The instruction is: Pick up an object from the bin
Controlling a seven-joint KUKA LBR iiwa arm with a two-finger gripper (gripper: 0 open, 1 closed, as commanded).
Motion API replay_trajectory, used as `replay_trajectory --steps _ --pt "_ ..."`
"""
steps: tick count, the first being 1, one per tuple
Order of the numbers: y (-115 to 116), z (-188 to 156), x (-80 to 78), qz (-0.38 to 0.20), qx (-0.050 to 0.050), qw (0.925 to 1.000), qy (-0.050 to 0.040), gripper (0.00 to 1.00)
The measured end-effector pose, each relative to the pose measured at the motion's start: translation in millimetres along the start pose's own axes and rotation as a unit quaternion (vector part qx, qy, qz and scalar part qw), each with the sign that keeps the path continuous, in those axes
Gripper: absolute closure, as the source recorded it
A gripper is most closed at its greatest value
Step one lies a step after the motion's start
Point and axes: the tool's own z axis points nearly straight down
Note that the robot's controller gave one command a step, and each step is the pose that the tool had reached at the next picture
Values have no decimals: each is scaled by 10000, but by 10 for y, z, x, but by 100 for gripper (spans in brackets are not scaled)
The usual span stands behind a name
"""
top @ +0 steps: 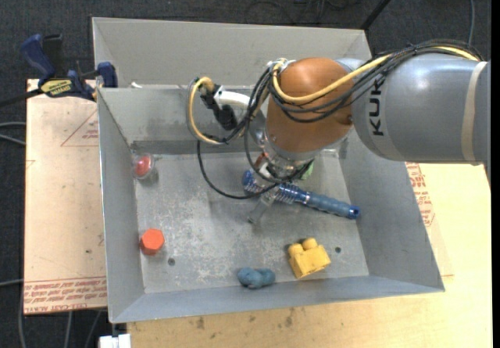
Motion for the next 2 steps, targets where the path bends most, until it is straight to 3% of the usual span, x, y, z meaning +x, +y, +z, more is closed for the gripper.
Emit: replay_trajectory --steps 1,2 --pt "4 -16 -2 3 -1 10000 0 100" --pt "-148 -1369 57 -129 34 9999 33 100"
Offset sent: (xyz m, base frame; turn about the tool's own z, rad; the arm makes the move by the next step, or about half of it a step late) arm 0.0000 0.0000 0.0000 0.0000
